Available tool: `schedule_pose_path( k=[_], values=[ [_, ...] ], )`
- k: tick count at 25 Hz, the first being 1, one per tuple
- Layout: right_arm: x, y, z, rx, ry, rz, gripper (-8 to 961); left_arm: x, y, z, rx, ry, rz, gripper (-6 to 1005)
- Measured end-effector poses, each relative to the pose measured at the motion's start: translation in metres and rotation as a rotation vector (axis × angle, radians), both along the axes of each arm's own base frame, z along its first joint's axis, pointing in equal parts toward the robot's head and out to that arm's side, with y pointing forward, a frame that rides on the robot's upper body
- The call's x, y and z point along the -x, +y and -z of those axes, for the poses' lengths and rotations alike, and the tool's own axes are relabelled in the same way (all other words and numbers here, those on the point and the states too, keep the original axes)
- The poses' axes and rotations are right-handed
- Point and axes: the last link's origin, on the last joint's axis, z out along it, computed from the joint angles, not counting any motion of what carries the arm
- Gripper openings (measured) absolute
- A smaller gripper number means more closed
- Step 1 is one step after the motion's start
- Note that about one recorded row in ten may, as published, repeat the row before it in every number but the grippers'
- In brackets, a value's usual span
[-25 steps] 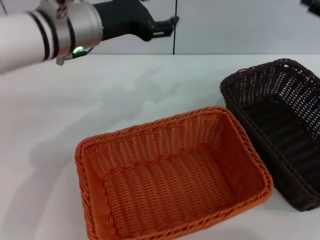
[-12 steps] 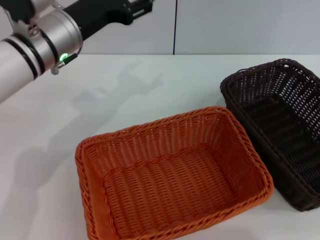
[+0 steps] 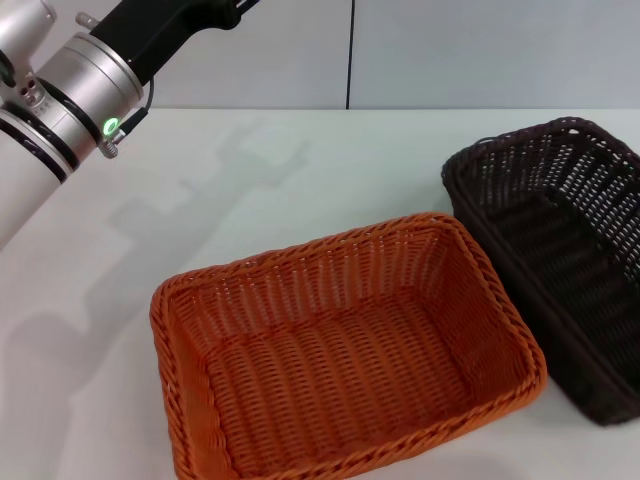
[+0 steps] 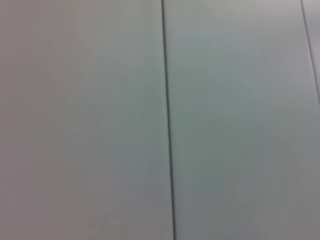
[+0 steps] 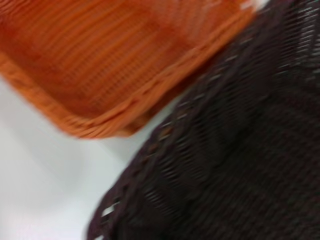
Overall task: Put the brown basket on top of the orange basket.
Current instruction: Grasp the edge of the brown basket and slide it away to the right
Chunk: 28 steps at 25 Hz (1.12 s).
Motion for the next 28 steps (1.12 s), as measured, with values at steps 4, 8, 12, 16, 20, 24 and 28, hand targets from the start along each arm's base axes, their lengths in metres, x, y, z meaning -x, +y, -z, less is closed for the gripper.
schedule_pose_path(
  k=[4,8,12,16,20,24,28],
  values=[
    [0.0,-0.014,0.012,0.111,-0.001,-0.01,608,-0.001,0.004,0.004,0.009,-0.012,-0.01,846],
    [0.003,-0.027,0.021,0.192,0.023,-0.034,608,-0.002,0.008,0.007,0.018,-0.019,-0.017,846],
    [0.008,-0.04,0.029,0.288,0.041,-0.06,608,-0.004,0.013,0.01,0.027,-0.027,-0.025,846],
    [0.018,-0.053,0.035,0.384,0.054,-0.09,608,-0.005,0.018,0.006,-0.007,-0.029,-0.035,846],
    [0.024,-0.063,0.042,0.466,0.053,-0.098,609,0.0,0.02,0.003,-0.035,-0.055,-0.061,846],
    [0.03,-0.067,0.049,0.514,0.052,-0.111,609,0.001,0.02,0.001,-0.039,-0.057,-0.067,846],
    [0.033,-0.059,0.044,0.46,0.062,-0.135,609,0.006,0.019,0.002,-0.037,-0.054,-0.078,846]
  ],
)
